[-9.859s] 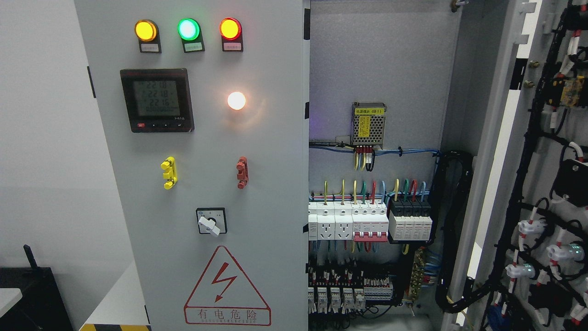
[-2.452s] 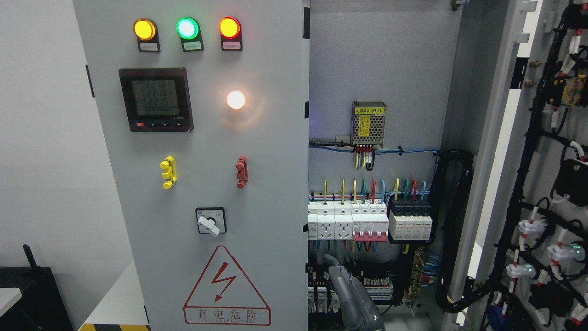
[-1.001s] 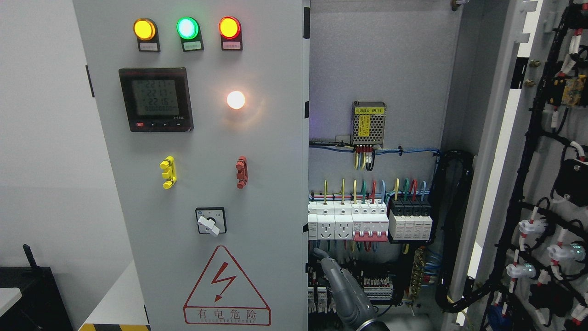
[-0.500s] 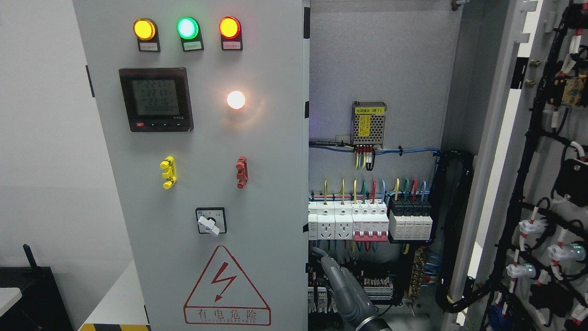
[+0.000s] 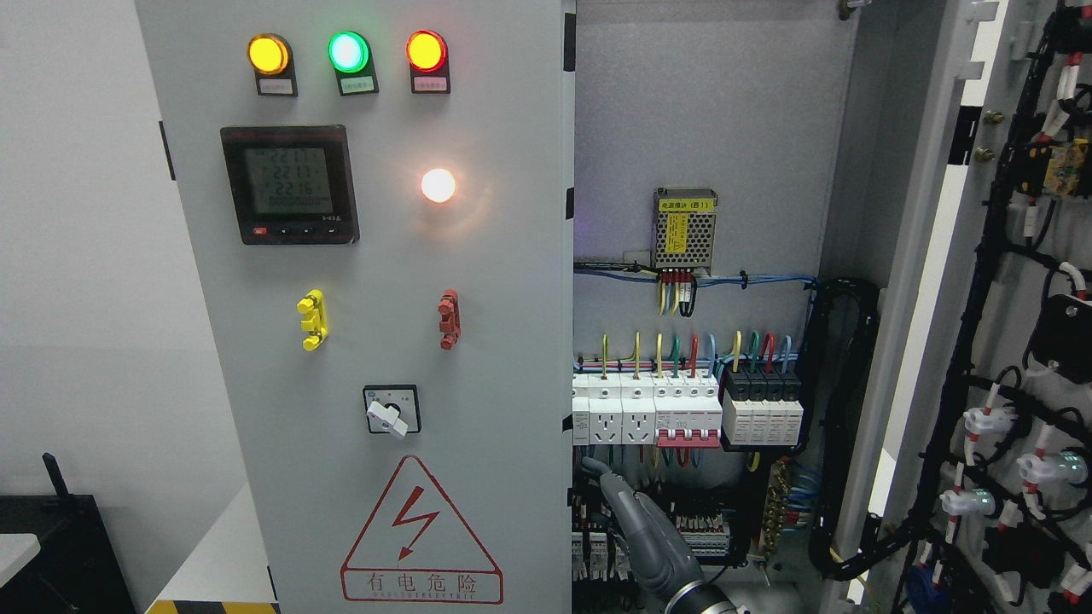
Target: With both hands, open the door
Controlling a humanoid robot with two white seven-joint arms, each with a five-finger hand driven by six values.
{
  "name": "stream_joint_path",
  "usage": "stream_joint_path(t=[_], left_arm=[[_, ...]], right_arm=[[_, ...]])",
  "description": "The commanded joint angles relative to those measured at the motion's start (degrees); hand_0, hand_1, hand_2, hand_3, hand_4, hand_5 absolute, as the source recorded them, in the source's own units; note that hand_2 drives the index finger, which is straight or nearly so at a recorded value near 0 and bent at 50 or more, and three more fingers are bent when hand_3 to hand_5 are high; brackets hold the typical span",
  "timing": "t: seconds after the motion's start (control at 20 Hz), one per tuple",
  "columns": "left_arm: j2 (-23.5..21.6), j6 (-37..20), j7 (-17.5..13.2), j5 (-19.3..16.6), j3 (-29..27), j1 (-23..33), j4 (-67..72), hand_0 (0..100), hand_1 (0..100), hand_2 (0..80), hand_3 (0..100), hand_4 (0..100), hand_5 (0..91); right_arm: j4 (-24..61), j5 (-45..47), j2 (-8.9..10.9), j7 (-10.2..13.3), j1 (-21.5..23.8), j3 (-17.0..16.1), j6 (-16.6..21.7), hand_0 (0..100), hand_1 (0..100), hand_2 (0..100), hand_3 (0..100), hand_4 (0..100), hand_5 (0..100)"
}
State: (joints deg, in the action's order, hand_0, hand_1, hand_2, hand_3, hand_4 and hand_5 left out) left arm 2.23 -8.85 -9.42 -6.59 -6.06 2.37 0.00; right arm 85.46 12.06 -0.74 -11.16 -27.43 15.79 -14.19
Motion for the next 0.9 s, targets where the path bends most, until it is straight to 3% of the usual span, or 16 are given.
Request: stream_joint_path(t=[0.0,0.65,0.85], left_arm=[[-0.04,-0.03,0.01,0.00,0.00,0.00,0.88,0,0,0.0,0,0,0.0],[0.05,-0.03,0.01,0.00,0.00,0.00,0.88,0,0,0.0,0,0,0.0],[-0.04,-0.03,0.01,0.00,0.00,0.00,0.88,0,0,0.0,0,0,0.0]], right_arm=[[-2.57,0.16,-0.40,-1.49,-1.13,-0.06,0.04,38,0,0,0,0,0],[-4.86,0.59,-0.31,-2.99,-3.15,-0.32,0.04,38,0,0,0,0,0],[-4.86,4.73,0.04,-2.99,-3.51,-0.06,-0.05,38,0,0,0,0,0]])
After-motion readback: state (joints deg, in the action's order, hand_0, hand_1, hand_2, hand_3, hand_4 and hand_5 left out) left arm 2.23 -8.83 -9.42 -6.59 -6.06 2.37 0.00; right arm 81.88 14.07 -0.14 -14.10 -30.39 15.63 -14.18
